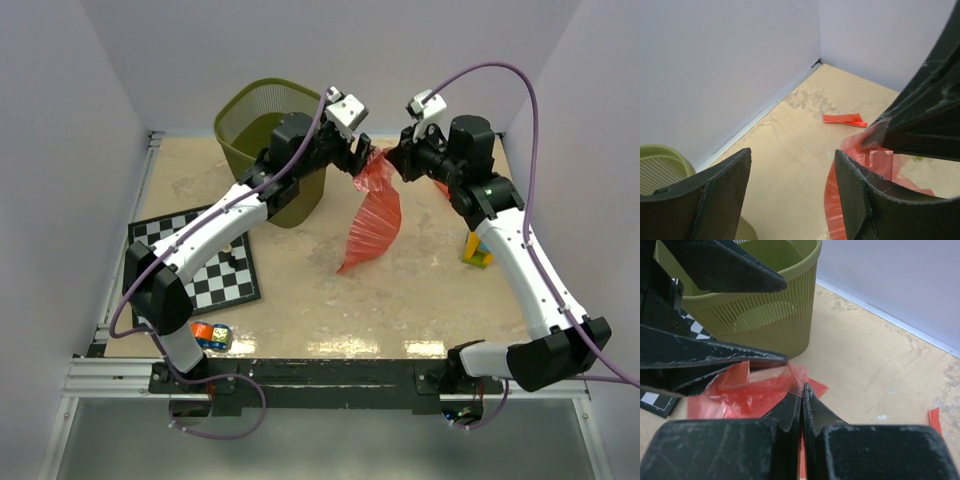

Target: Put the trash bags into the trash bin

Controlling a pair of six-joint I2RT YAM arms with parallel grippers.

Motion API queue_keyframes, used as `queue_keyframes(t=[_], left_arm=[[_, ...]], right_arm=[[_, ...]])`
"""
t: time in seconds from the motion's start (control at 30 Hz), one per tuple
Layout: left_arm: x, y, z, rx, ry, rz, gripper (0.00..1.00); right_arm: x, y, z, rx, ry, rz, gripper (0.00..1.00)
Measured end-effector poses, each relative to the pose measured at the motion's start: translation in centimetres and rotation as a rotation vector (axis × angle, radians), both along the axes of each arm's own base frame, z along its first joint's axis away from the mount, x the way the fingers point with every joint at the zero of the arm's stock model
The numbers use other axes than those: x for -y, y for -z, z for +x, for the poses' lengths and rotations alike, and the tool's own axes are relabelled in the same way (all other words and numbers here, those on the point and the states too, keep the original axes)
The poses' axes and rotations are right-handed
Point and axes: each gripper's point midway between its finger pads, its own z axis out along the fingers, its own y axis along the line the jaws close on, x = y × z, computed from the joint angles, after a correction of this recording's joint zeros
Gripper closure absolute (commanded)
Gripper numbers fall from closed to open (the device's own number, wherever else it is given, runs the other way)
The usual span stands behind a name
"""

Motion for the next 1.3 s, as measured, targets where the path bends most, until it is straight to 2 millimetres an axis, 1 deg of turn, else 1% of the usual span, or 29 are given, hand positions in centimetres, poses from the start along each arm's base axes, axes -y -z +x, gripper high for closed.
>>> queue_keyframes(t=[0.1,0.17,0.23,0.3,0.37,0.43,0.5,0.63,0.7,0.73,0.9,1.0,1.1,1.3], left_arm=[[-0.8,0.3,0.7,0.026,-0.049,0.034,0.28],[-1.5,0.9,0.8,0.028,-0.082,0.046,0.24],[-2.3,1.2,0.1,0.037,-0.074,0.041,0.21],[-2.8,1.3,-1.6,0.052,-0.025,0.026,0.21],[-2.7,-0.1,-3.3,0.079,0.044,-0.009,0.21],[-2.1,-2.4,-4.7,0.125,0.111,-0.061,0.21],[-1.2,-4.2,-5.8,0.161,0.164,-0.1,0.21],[0.2,-5.6,-6.5,0.188,0.218,-0.128,0.21],[1.0,-5.4,-6.2,0.187,0.225,-0.124,0.22],[1.4,-5.0,-5.9,0.178,0.222,-0.119,0.22],[2.3,-2.4,-4.2,0.142,0.184,-0.076,0.25],[2.4,-0.9,-3.2,0.126,0.153,-0.044,0.27],[2.3,-0.2,-2.3,0.121,0.119,-0.029,0.28],[2.0,-0.1,-0.6,0.123,0.039,-0.025,0.29]], right_arm=[[0.1,-0.4,-0.1,0.011,0.006,0.002,1.0],[0.4,-0.5,0.0,0.015,0.022,-0.001,1.0],[0.6,-0.5,0.1,0.017,0.034,-0.004,1.0],[0.9,-0.2,0.3,0.015,0.051,-0.009,1.0],[0.9,0.0,0.3,0.01,0.056,-0.013,1.0],[0.9,0.1,0.4,0.008,0.057,-0.013,1.0],[0.9,0.2,0.4,0.006,0.057,-0.013,1.0],[0.8,0.7,0.7,-0.007,0.057,-0.015,1.0],[0.7,0.9,0.8,-0.014,0.057,-0.015,1.0],[0.7,0.9,0.8,-0.016,0.057,-0.013,1.0],[0.6,0.9,0.7,-0.022,0.053,-0.003,1.0],[0.5,0.9,0.7,-0.024,0.053,0.001,1.0],[0.5,0.6,0.5,-0.021,0.051,0.007,1.0],[0.6,-0.5,-0.3,0.005,0.039,0.019,1.0]])
